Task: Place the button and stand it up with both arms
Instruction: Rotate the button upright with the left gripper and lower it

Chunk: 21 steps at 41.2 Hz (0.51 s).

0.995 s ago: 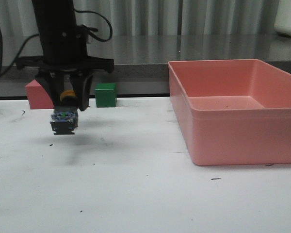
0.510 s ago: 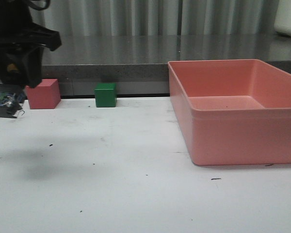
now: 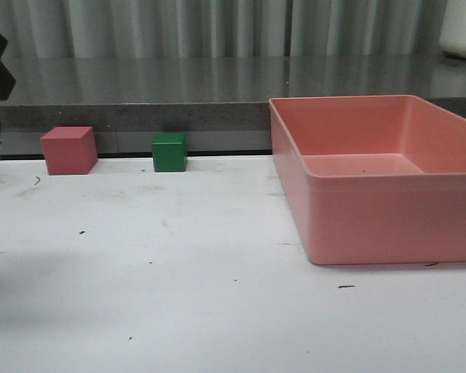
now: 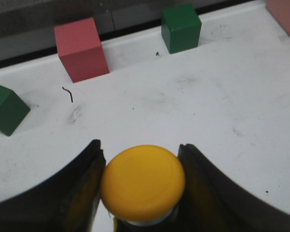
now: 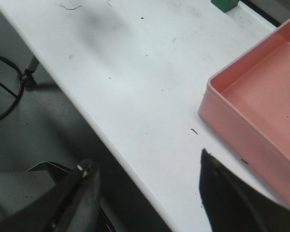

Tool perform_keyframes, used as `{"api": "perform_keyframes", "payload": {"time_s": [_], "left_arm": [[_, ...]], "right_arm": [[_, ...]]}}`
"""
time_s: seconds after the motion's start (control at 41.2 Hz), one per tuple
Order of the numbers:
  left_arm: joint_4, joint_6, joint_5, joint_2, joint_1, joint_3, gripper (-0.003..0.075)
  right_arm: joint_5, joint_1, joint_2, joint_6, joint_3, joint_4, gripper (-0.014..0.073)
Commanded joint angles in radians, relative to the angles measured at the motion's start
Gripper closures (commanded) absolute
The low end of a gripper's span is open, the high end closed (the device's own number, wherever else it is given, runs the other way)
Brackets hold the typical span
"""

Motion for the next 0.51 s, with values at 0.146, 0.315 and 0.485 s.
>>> {"api": "perform_keyframes", "payload": {"time_s": [0.146,0.315,0.485], "left_arm": [[0.012,0.0,-0.505,-0.055,0.002,0.222,0.0491],[0.012,0.0,-0.708,-0.026,0.003,0.321,0.0491],[0.012,0.0,-0.869,0.047,0.031,0.363,0.0491]], "right_arm": [[-0.058,-0.005,0.002,-0.007,-0.026,-0.001,0.0123],[-0.058,-0.005,0.002,-0.007,-0.026,-0.001,0.0123],[-0.058,-0.005,0.002,-0.007,-0.026,-0.001,0.0123]]}}
